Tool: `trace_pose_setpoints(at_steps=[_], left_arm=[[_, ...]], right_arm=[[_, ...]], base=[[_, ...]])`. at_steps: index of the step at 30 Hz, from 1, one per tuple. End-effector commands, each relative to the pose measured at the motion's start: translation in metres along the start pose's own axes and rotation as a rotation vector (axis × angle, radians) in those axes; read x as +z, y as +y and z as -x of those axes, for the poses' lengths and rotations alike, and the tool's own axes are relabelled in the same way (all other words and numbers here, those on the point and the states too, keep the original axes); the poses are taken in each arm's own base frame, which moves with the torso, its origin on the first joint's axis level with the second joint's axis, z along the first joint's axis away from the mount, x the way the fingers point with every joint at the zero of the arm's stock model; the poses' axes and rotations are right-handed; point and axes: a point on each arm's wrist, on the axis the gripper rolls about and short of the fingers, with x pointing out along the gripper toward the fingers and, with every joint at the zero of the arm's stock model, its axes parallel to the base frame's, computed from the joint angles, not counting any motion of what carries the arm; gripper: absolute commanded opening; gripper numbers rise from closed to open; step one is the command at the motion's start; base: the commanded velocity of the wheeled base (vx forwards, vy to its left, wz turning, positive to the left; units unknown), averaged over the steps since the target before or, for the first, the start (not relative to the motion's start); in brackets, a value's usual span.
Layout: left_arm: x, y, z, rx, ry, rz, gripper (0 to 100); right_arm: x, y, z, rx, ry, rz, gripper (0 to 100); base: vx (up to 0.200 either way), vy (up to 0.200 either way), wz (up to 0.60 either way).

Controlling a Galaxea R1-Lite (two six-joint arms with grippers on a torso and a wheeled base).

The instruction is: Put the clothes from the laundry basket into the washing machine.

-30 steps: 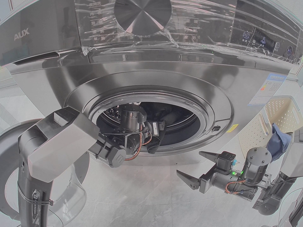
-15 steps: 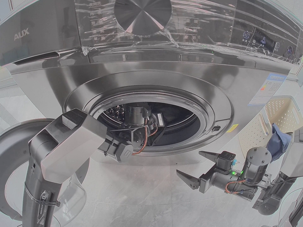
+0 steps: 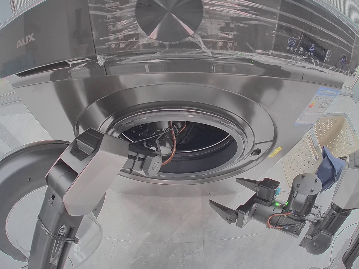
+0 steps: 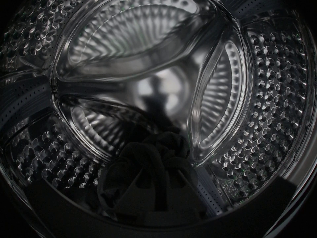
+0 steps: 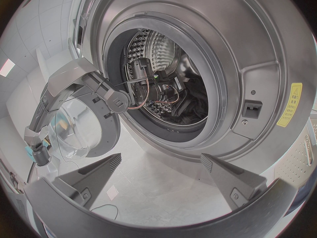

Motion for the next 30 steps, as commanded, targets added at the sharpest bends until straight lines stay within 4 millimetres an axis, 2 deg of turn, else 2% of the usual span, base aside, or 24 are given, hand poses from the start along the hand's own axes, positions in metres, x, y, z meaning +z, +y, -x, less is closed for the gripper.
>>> trace_pose_setpoints(at_steps=[1, 8, 9, 14, 21, 24, 25, 30], left_arm=[[0.001, 0.001, -0.005, -0.001, -0.022, -0.001, 0], [0.0, 0.0, -0.007, -0.003, -0.026, -0.021, 0], [-0.001, -0.002, -0.006, -0.007, -0.021, -0.021, 100], [-0.008, -0.003, 0.0, -0.001, 0.024, -0.028, 100], [-0.006, -0.007, 0.032, 0.028, 0.202, -0.09, 100], [-0.006, -0.005, 0.036, 0.031, 0.22, -0.111, 100], [-0.006, -0.007, 0.047, 0.025, 0.257, -0.154, 100], [-0.008, -0.01, 0.067, 0.022, 0.329, -0.184, 100]], right_arm=[[0.0, -0.001, 0.0, -0.002, -0.002, -0.001, 100], [0.0, -0.001, 0.0, -0.002, -0.002, -0.001, 100], [0.0, -0.001, 0.0, -0.002, -0.002, -0.001, 100], [0.0, -0.001, 0.0, -0.004, -0.002, -0.001, 100], [0.0, -0.002, 0.001, -0.004, 0.001, 0.0, 100], [0.0, -0.002, 0.001, -0.004, 0.001, 0.0, 100], [0.0, -0.002, 0.001, -0.005, 0.0, 0.0, 100], [0.001, -0.003, 0.002, -0.01, -0.003, -0.001, 100]], base=[[0.0, 0.0, 0.0], [0.0, 0.0, 0.0], [0.0, 0.0, 0.0], [0.0, 0.0, 0.0], [0.0, 0.0, 0.0], [0.0, 0.0, 0.0], [0.0, 0.0, 0.0], [0.0, 0.0, 0.0]])
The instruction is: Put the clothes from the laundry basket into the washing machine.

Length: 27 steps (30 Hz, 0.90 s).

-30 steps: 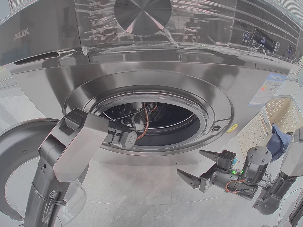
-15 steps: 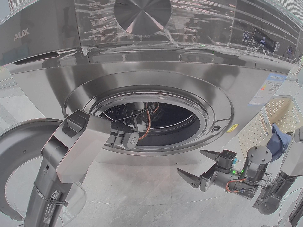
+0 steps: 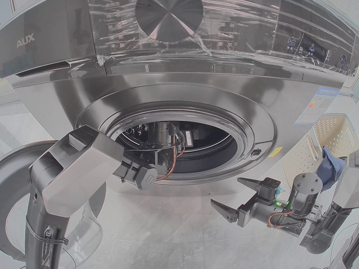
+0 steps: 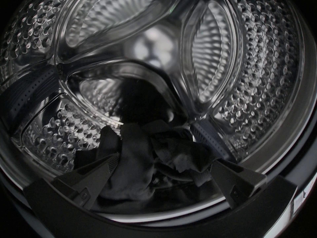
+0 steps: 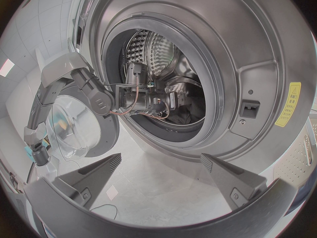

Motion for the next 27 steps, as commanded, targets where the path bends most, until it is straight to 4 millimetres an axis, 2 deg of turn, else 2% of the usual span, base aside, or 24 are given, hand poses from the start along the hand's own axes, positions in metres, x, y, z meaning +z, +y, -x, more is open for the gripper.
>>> trace_pose_setpoints(at_steps=[1, 8, 14, 17, 22, 27], left_arm=[[0.01, -0.008, 0.031, -0.022, 0.045, -0.035, 100], [0.011, -0.016, 0.059, -0.049, 0.085, -0.064, 100], [-0.014, -0.036, 0.1, -0.135, 0.183, -0.116, 100], [-0.024, -0.043, 0.111, -0.17, 0.173, -0.119, 100], [-0.038, -0.035, 0.124, -0.175, 0.192, -0.142, 100], [-0.034, -0.031, 0.144, -0.207, 0.141, -0.136, 100]], right_arm=[[0.002, -0.001, 0.002, -0.004, -0.005, 0.0, 100], [0.001, -0.001, 0.003, -0.005, -0.002, 0.0, 100], [0.0, -0.002, 0.004, -0.008, 0.004, -0.001, 100], [-0.002, -0.002, 0.006, -0.007, 0.016, 0.0, 100], [-0.001, -0.002, 0.011, -0.004, 0.018, 0.0, 100], [0.004, -0.003, 0.016, -0.01, -0.004, -0.001, 100]], base=[[0.0, 0.0, 0.0], [0.0, 0.0, 0.0], [0.0, 0.0, 0.0], [0.0, 0.0, 0.0], [0.0, 0.0, 0.0], [0.0, 0.0, 0.0]])
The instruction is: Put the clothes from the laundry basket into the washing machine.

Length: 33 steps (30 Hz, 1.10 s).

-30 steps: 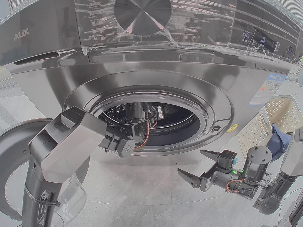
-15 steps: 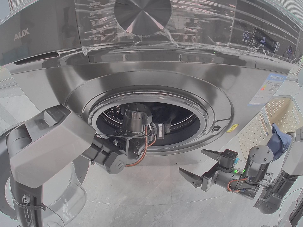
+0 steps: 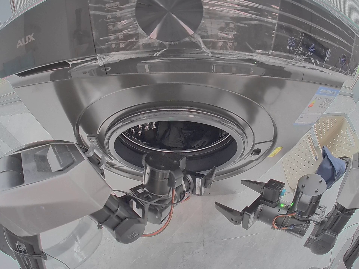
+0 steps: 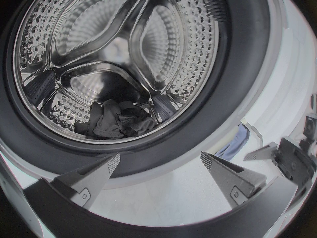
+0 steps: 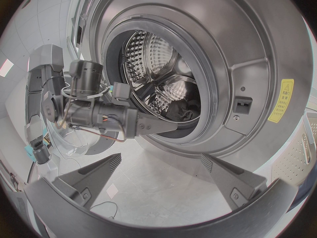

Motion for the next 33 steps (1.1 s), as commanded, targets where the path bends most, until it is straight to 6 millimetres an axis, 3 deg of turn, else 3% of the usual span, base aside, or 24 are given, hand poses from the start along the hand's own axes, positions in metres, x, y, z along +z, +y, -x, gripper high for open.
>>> trace_pose_setpoints(at_steps=[1, 9, 12, 18, 25, 29, 33], left_arm=[[-0.002, -0.001, 0.028, -0.028, -0.005, -0.019, 100], [0.005, -0.006, 0.095, -0.11, -0.051, -0.019, 100], [0.007, -0.005, 0.111, -0.13, -0.075, -0.009, 100], [0.003, 0.001, 0.127, -0.137, -0.093, -0.008, 100], [0.003, 0.001, 0.134, -0.153, -0.131, 0.002, 100], [0.004, 0.004, 0.137, -0.15, -0.152, 0.008, 100], [0.004, 0.012, 0.153, -0.143, -0.155, 0.008, 100]], right_arm=[[0.006, -0.001, 0.008, -0.005, -0.024, -0.001, 100], [0.017, -0.007, 0.026, -0.041, -0.068, 0.001, 100], [0.022, -0.007, 0.033, -0.043, -0.092, -0.002, 100], [0.026, -0.008, 0.053, -0.08, -0.119, -0.001, 100], [0.034, -0.009, 0.068, -0.102, -0.167, -0.003, 100], [0.029, -0.016, 0.076, -0.14, -0.151, -0.01, 100], [0.028, -0.025, 0.08, -0.189, -0.146, -0.022, 100]], base=[[0.0, 0.0, 0.0], [0.0, 0.0, 0.0], [0.0, 0.0, 0.0], [0.0, 0.0, 0.0], [0.0, 0.0, 0.0], [-0.2, 0.0, 0.0], [-0.1, 0.0, 0.0]])
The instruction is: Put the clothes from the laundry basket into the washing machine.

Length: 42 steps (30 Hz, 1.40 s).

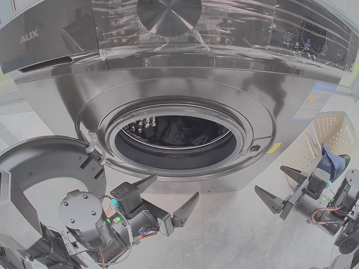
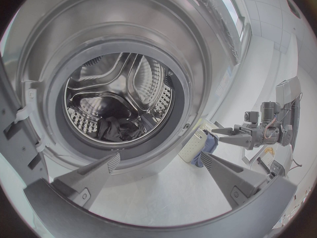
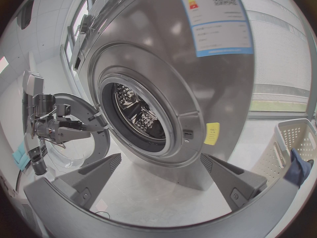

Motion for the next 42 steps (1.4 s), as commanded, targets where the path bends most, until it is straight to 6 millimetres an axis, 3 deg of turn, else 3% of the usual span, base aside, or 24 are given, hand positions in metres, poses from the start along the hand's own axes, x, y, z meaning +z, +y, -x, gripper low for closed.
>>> trace_pose_setpoints(at_steps=[1, 9, 14, 20, 27, 35, 42], left_arm=[[0.003, 0.005, 0.015, 0.009, -0.002, -0.001, 100], [0.025, 0.017, 0.055, 0.018, -0.084, 0.0, 100], [0.03, 0.031, 0.094, 0.047, -0.12, 0.006, 100], [0.042, 0.045, 0.115, 0.123, -0.167, 0.009, 100], [0.045, 0.05, 0.127, 0.151, -0.169, 0.019, 100], [0.047, 0.051, 0.134, 0.155, -0.188, 0.034, 100], [0.047, 0.056, 0.151, 0.196, -0.184, 0.026, 100]], right_arm=[[0.0, -0.009, 0.007, -0.046, -0.004, -0.008, 100], [0.012, -0.017, 0.017, -0.095, -0.069, -0.008, 100], [0.017, -0.016, 0.033, -0.119, -0.051, -0.007, 100], [0.019, -0.015, 0.055, -0.125, -0.024, -0.004, 100], [0.021, -0.017, 0.069, -0.145, -0.022, -0.002, 100], [0.025, -0.018, 0.065, -0.154, -0.025, 0.0, 100], [0.022, -0.02, 0.084, -0.182, -0.035, -0.003, 100]], base=[[0.0, 0.0, 0.0], [-0.15, 0.0, 0.0], [-0.16, 0.0, 0.0], [-0.067, 0.0, 0.0], [-0.086, 0.0, 0.0], [-0.1, 0.0, 0.0], [-0.057, 0.0, 0.0]])
